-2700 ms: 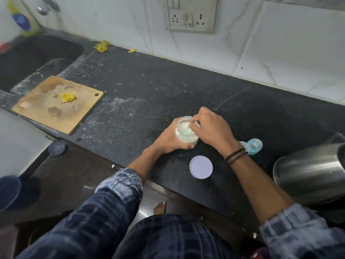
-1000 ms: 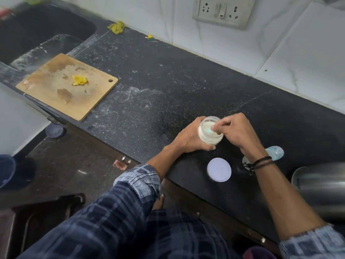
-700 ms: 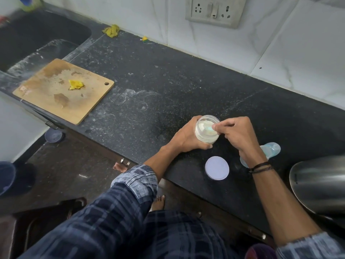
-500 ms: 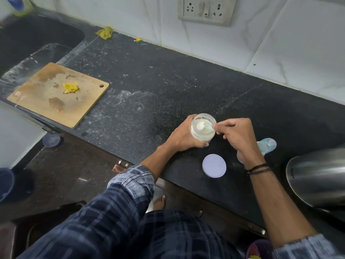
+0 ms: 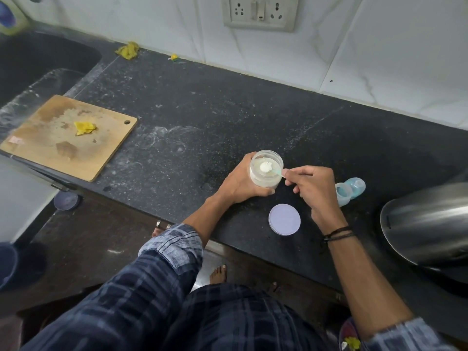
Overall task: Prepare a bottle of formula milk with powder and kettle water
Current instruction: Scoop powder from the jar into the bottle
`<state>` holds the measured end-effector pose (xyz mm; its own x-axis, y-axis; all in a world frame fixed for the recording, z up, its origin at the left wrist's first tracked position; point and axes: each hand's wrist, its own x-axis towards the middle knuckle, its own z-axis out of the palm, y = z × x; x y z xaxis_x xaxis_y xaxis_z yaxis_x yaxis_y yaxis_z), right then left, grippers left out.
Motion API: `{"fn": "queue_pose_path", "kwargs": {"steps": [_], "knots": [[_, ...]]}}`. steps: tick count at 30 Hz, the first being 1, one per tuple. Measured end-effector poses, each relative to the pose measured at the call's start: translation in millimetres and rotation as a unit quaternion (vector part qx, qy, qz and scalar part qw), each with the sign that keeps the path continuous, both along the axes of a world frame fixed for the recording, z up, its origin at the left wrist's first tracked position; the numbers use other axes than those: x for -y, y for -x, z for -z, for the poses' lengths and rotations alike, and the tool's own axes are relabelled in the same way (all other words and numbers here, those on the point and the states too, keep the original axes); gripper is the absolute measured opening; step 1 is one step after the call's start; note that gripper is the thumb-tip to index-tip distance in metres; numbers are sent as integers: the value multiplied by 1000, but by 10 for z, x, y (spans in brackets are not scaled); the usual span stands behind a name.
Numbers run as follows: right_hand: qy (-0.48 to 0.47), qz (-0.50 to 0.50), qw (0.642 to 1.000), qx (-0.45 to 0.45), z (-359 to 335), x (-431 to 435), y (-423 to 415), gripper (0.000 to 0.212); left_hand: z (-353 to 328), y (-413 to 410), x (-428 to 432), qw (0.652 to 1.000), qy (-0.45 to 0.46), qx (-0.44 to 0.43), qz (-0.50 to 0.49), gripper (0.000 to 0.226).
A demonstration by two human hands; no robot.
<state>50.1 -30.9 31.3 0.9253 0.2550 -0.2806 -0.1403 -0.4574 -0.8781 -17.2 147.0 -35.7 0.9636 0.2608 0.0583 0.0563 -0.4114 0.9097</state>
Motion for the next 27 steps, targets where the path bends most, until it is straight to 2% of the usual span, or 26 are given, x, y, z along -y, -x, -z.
{"fn": "queue_pose_path", "kwargs": {"steps": [7, 14, 19, 27], "knots": [[-80, 47, 994, -52, 62, 22, 70, 13, -3, -34, -3, 1000, -6, 5, 9, 75], [-106, 66, 990, -62, 98, 29, 111, 11, 112, -3, -27, 998, -4, -60, -17, 101], [-111, 72, 989, -66, 115, 28, 125, 11, 96, 31, -31, 995, 1, -97, -27, 106], [-150, 86, 980, -102, 111, 37, 166, 11, 69, 67, -20, 994, 43, -101, -20, 114]]}}
